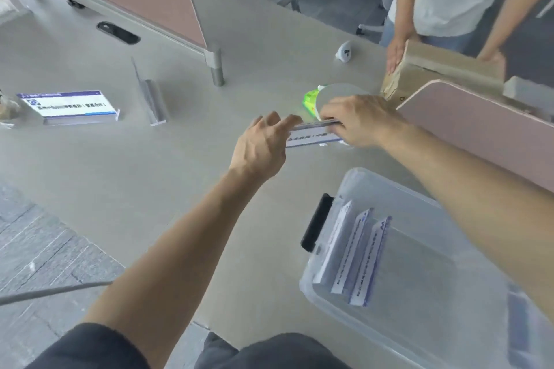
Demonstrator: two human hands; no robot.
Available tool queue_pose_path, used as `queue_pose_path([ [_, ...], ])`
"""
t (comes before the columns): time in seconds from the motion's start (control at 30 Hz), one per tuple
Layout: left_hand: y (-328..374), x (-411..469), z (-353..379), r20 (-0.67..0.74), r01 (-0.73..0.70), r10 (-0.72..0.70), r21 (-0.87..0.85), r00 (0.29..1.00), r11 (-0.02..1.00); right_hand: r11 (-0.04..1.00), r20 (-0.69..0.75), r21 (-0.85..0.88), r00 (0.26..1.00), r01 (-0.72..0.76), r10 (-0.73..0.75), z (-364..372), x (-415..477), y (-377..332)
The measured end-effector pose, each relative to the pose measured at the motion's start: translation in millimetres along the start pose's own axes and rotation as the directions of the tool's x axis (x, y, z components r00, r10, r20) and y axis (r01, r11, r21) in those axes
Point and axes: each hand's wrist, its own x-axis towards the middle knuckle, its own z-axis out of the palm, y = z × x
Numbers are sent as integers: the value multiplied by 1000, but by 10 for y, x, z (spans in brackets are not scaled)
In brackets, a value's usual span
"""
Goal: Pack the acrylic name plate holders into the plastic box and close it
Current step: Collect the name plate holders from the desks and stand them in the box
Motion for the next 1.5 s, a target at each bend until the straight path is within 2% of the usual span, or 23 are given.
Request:
queue_pose_path([
  [0.17,819,238,167,82,-165,171,-77,982,983,992,-90,36,988,-124,127,-181,-1012,496],
  [0.37,1696,408,392,259,-291,328,-172,909,941,958,-171,158,949,-239,265,-127,-2117,781],
  [0.53,2139,384,521,338,-394,443,-206,830,896,895,-79,251,914,-369,399,-81,-2710,846],
  [0.63,2281,382,490,363,-459,511,-225,779,860,902,-42,163,911,-399,410,-32,-2910,773],
  [0.73,2289,376,475,360,-458,533,-276,766,845,914,-99,81,909,-399,405,19,-2970,683],
  [0.8,2233,372,485,285,-341,480,-421,830,840,890,-153,145,879,-431,451,57,-2944,636],
  [0.87,2188,334,464,273,-49,283,-634,919,772,852,-165,224,843,-474,512,94,-2900,548],
  [0.9,2186,305,469,332,137,145,-694,932,707,839,-165,240,831,-488,531,118,-2874,484],
  [0.93,2195,272,500,427,319,16,-700,904,639,835,-171,241,825,-495,538,142,-2851,409],
  [1.0,2234,205,576,586,520,-96,-617,805,591,838,-190,236,823,-492,536,196,-2803,251],
  [1.07,2275,121,651,649,592,-120,-582,751,558,821,-165,250,812,-514,559,242,-2767,107],
  [1.2,2270,30,773,728,739,-178,-597,663,312,757,-75,258,768,-601,636,326,-2767,-56],
  [1.3,2274,-72,780,802,817,-183,-525,569,238,725,-128,308,728,-616,673,379,-2818,-93],
  [1.37,2247,-122,834,855,858,-113,-486,507,167,716,-165,339,711,-610,683,385,-2842,-93],
  [1.43,2260,-132,844,858,857,-43,-508,512,80,716,-150,360,721,-598,677,370,-2876,-95],
  [1.5,2289,-97,843,841,842,-47,-534,539,79,736,-117,377,759,-563,640,321,-2928,-50],
])
